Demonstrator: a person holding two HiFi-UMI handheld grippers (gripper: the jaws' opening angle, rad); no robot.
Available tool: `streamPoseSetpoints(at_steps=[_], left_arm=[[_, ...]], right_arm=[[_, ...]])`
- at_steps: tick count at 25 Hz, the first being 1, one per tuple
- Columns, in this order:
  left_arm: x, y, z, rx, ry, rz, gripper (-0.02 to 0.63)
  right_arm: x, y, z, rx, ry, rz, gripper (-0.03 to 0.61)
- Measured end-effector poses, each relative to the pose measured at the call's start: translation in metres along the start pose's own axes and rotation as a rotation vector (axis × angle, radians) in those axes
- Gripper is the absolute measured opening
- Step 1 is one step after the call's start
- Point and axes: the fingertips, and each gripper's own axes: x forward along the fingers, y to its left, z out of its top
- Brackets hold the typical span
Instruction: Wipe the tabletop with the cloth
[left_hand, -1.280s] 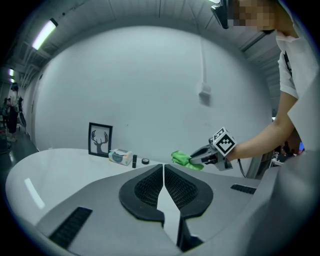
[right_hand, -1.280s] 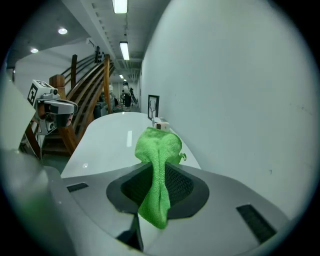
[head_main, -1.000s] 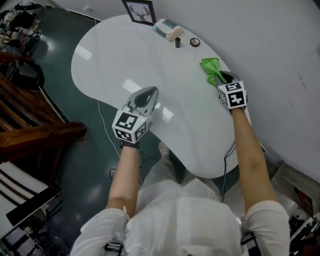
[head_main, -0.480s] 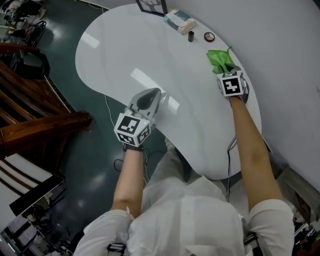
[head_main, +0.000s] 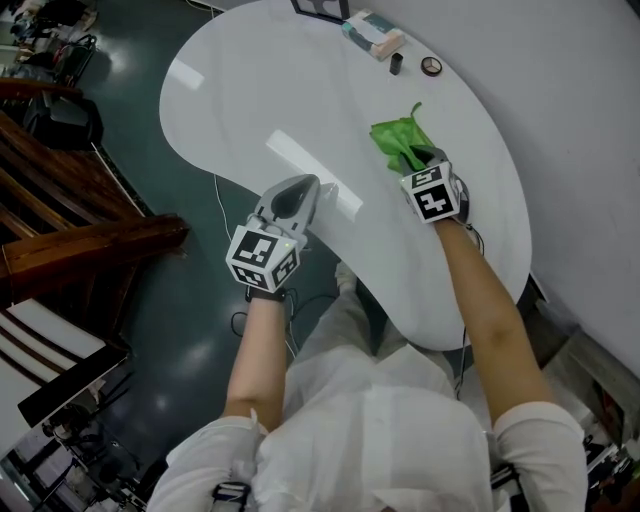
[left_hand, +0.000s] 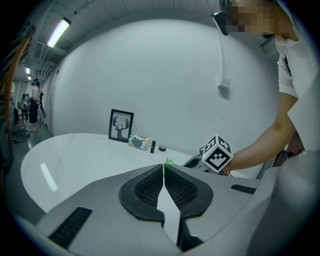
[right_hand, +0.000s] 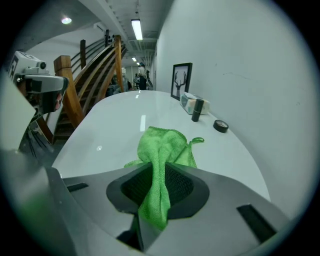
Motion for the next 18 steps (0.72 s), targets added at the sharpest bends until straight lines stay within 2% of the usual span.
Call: streamPoseSetpoints(at_steps=[10, 18], left_arm=[[-0.018, -0.008, -0.017, -0.006, 0.019, -0.002, 0.018], [-0.019, -0.021, -0.023, -0.013, 0.032, -0.02, 0.02]], right_arm=[[-0.015, 0.103, -0.009, -0.12, -0.025, 0.183, 0.069], [-0.041, 0.166, -0.036, -0.175, -0.02, 0.325, 0.069]])
